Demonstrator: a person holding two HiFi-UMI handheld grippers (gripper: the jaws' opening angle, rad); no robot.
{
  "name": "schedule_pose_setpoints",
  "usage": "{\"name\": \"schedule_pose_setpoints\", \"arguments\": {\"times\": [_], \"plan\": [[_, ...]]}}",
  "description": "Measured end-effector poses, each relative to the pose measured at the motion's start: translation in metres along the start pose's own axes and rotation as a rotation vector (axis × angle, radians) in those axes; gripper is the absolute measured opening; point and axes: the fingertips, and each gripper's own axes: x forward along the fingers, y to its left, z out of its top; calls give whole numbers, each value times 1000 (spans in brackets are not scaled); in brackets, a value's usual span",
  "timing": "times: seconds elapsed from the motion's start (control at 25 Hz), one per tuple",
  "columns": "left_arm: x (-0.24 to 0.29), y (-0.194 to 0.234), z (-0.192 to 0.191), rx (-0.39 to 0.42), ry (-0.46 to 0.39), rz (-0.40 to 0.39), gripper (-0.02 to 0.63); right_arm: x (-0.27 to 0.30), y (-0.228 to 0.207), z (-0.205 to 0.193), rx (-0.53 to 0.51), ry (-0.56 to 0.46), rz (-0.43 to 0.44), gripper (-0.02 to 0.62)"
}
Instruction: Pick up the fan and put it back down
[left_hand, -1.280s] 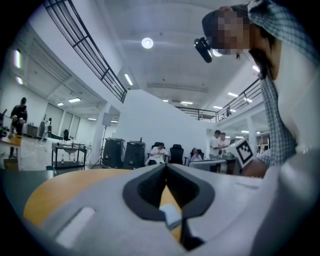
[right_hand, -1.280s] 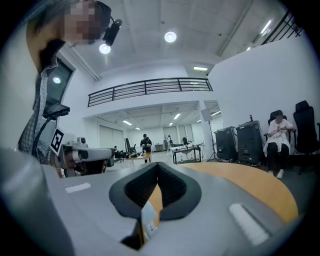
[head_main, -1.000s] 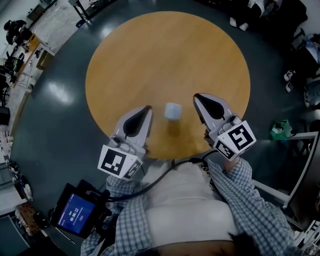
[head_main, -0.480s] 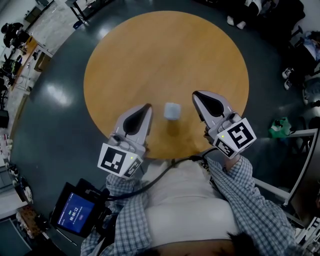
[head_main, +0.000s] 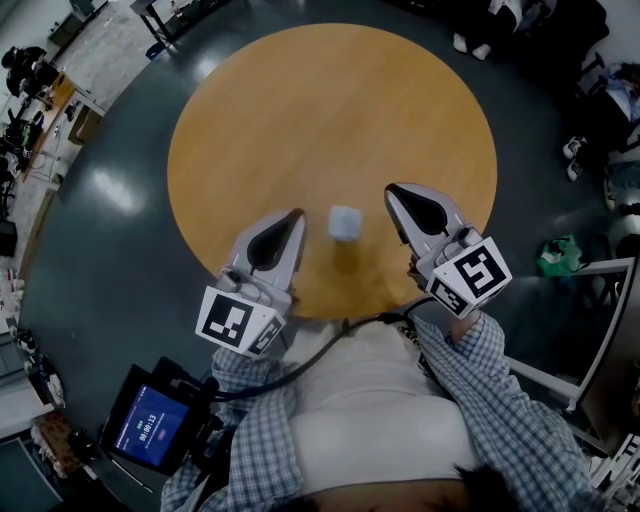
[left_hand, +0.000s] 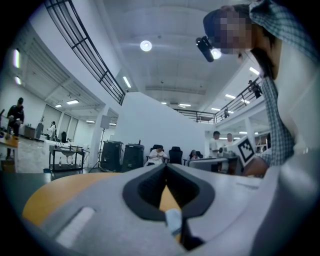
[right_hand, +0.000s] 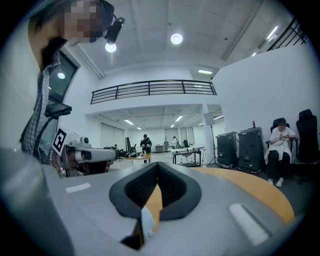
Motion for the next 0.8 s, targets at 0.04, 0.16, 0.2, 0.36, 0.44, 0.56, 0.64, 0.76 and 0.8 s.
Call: {"name": "schedule_pose_setpoints", "arguments": {"times": [0.04,0.16,0.2,0.36,0.44,0.56,0.64,0.76,0.8], "plan": [[0,0,0,0,-1,0,0,0,0,0,-1,1,1,3],[-1,0,0,-1,-2,-1,0,1,2,-1,-4,6,5,3],[-1,0,-1,-1,-1,-2,0,1,2,-2,-5,8,6,3],[-1,0,-1,-3,0,-2,0,2,4,-2,-8,15,10,3],[0,0,0,-4,-1,-2,0,2,2,-1,-8,17,9,3],[1,-1,-1,-5,-1,-3,0,1,2,-2,-8,20,9,3],[0,-1,-2,-6,-2,-4,0,1,3,-3,-7,20,11,3],[-1,-1,-3,-6,-2,-3,0,2,5,-5,1,19,15,3],[-2,-1,-3,-7,-2,-3,0,2,5,-5,4,19,17,3]]}}
